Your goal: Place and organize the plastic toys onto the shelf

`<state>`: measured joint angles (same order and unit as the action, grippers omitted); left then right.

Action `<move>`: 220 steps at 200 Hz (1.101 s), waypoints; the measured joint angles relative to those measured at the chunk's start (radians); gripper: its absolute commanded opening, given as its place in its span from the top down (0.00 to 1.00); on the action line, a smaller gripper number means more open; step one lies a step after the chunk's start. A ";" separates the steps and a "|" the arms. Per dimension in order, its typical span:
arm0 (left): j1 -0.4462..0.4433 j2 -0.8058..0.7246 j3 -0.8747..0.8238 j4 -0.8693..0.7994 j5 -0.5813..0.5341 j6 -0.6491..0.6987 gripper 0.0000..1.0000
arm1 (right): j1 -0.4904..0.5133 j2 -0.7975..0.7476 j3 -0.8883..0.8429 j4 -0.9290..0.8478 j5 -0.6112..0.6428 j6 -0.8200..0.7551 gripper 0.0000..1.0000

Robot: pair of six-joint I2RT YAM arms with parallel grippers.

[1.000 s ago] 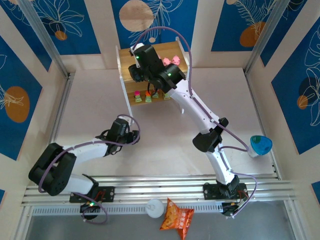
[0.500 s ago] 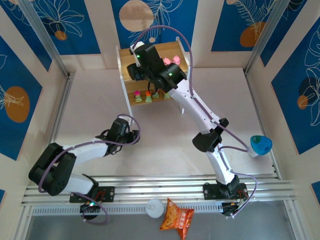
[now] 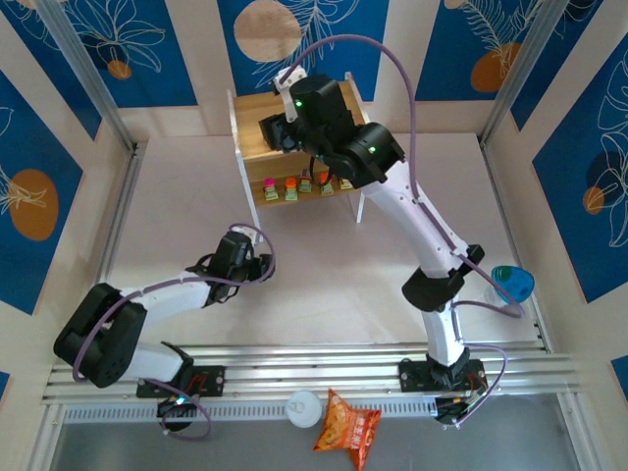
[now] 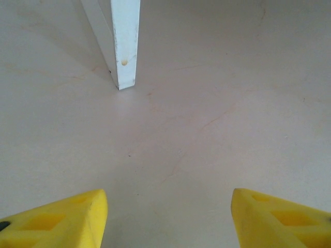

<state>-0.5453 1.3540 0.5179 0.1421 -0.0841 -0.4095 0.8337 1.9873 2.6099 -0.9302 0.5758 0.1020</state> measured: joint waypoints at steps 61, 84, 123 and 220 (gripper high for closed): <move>0.000 -0.039 0.000 -0.002 -0.036 0.027 0.22 | 0.000 -0.167 -0.250 0.048 0.032 -0.019 0.19; 0.000 -0.063 0.000 -0.002 -0.057 0.037 0.17 | -0.001 -0.246 -0.381 0.075 0.046 -0.021 0.16; 0.000 -0.093 -0.001 -0.005 -0.087 0.052 0.08 | -0.021 -0.402 -0.587 0.119 0.052 -0.001 0.11; 0.000 -0.168 -0.027 -0.031 -0.143 0.051 0.00 | -0.129 -0.769 -1.062 0.181 0.057 0.093 0.03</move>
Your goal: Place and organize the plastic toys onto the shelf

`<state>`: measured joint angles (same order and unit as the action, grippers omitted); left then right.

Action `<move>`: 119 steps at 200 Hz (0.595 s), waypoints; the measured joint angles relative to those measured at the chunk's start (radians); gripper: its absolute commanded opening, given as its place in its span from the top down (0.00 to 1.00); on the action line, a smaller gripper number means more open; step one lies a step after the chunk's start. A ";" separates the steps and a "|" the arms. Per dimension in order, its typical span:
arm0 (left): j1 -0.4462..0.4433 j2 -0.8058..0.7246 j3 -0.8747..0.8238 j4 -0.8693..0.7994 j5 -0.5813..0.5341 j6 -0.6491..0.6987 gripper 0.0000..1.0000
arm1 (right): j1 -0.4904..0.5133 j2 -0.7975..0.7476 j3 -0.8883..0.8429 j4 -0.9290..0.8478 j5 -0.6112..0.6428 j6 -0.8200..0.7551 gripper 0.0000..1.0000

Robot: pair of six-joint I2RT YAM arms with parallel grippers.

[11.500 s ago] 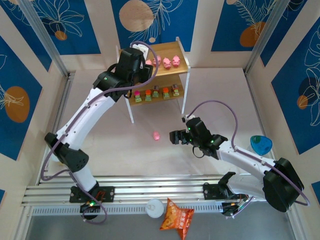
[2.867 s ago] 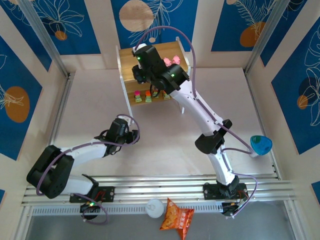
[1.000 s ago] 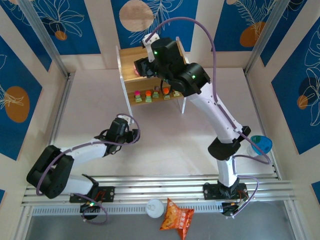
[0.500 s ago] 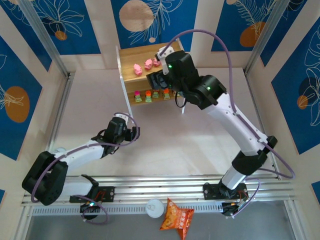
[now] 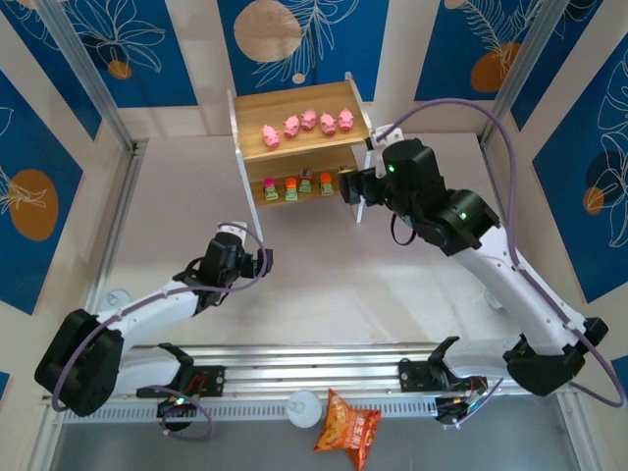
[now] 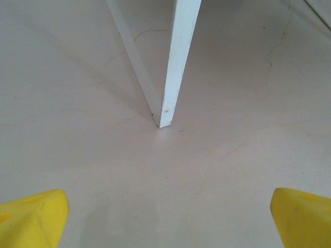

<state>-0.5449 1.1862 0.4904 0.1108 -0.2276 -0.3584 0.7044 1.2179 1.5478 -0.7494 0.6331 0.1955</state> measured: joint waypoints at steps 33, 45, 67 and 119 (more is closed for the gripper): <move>0.000 -0.007 0.000 -0.024 -0.040 -0.007 0.00 | -0.035 -0.117 -0.129 0.007 0.000 0.029 0.01; 0.000 -0.008 0.000 -0.029 -0.051 -0.008 0.00 | -0.049 -0.156 -0.170 0.009 0.000 0.042 0.01; 0.000 -0.020 0.000 -0.044 -0.076 -0.010 0.00 | -0.074 -0.215 -0.250 0.024 0.001 0.067 0.00; 0.000 -0.082 -0.032 -0.045 -0.142 -0.011 0.00 | -0.128 -0.294 -0.401 0.040 0.018 0.129 0.00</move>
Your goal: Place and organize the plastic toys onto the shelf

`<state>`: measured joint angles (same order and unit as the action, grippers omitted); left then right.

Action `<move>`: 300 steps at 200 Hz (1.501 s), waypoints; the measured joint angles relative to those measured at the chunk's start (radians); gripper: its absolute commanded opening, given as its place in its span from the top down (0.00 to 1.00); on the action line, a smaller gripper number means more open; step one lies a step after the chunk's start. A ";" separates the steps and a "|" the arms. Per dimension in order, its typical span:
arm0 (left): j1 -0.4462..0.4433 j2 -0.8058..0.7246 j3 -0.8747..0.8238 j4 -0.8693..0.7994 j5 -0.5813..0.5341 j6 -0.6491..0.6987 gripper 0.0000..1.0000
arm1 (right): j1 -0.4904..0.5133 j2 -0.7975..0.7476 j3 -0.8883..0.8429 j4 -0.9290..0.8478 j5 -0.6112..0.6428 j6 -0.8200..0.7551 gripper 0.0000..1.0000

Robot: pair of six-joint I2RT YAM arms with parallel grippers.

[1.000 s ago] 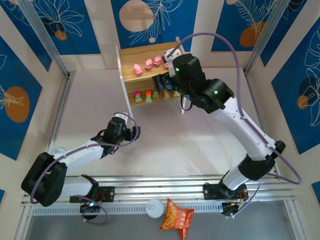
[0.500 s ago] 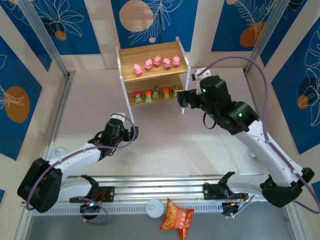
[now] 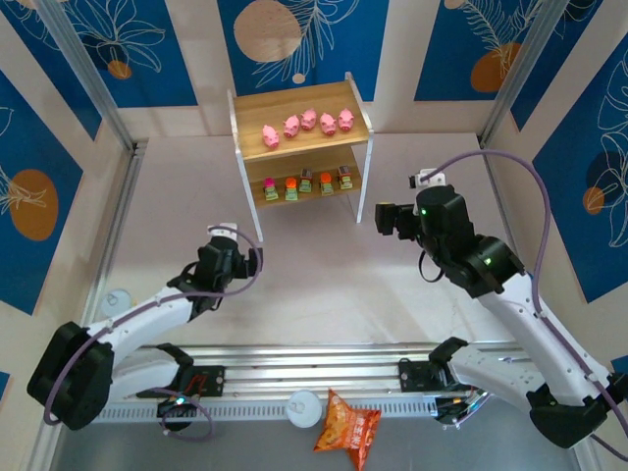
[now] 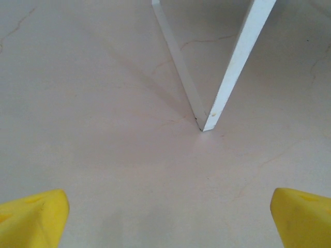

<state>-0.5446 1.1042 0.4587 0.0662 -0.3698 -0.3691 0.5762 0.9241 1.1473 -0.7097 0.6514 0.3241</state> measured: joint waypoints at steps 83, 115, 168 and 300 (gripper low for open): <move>0.034 -0.101 -0.048 0.007 -0.056 0.020 0.00 | -0.100 -0.011 -0.213 0.118 -0.005 0.032 0.00; 0.047 -0.120 -0.064 0.004 -0.071 0.046 0.00 | -0.152 0.010 -0.243 0.174 -0.025 0.026 0.01; 0.100 -0.158 -0.101 0.074 -0.038 0.074 0.00 | -0.212 0.023 -0.318 0.307 -0.065 -0.029 0.00; 0.189 -0.066 -0.105 0.345 -0.104 0.330 0.00 | -0.324 -0.044 -0.595 0.668 -0.216 -0.179 0.00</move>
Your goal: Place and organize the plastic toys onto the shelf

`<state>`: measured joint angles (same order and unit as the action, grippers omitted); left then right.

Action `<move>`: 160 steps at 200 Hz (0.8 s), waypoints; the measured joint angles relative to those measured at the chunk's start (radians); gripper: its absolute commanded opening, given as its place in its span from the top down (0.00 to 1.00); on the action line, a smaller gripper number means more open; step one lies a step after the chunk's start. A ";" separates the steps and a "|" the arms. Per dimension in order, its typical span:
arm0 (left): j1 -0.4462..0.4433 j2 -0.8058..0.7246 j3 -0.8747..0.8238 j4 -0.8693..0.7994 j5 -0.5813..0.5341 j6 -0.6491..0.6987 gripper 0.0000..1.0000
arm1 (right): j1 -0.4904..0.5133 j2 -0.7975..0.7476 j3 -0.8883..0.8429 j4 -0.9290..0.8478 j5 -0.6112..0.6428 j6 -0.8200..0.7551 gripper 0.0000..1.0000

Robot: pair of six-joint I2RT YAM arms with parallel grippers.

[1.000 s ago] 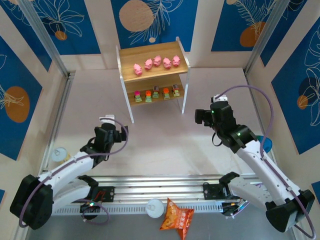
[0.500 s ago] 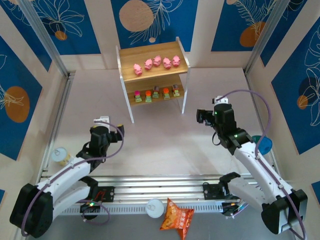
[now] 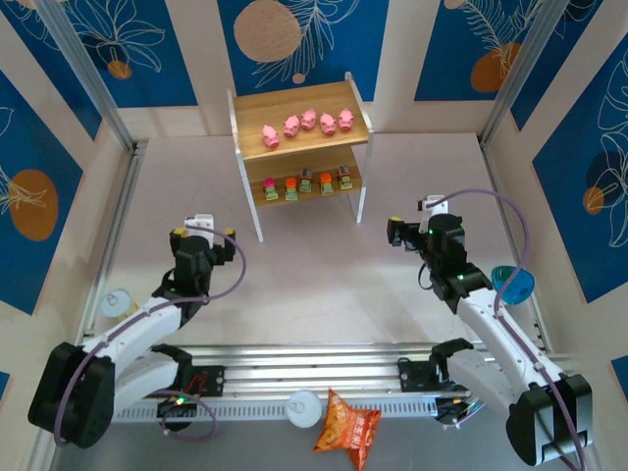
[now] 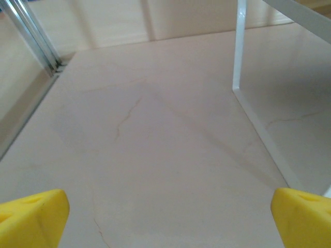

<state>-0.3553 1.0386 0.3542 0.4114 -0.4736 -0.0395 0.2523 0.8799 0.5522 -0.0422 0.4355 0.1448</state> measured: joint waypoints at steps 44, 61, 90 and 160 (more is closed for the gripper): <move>0.057 0.134 -0.012 0.148 0.000 0.051 0.00 | -0.048 0.025 -0.046 0.112 -0.026 -0.029 0.01; 0.074 0.230 -0.020 0.259 0.001 0.069 0.00 | -0.095 0.048 -0.069 0.199 -0.071 -0.035 0.01; 0.089 0.335 -0.028 0.315 0.032 0.104 0.00 | -0.154 0.124 -0.113 0.297 -0.116 -0.040 0.01; 0.203 0.395 -0.029 0.480 0.146 0.114 0.00 | -0.209 0.304 -0.130 0.495 -0.182 -0.047 0.01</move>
<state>-0.1528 1.4334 0.3248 0.8913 -0.3279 0.0750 0.0437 1.1835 0.4221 0.4530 0.2535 0.0982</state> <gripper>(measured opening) 0.997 0.987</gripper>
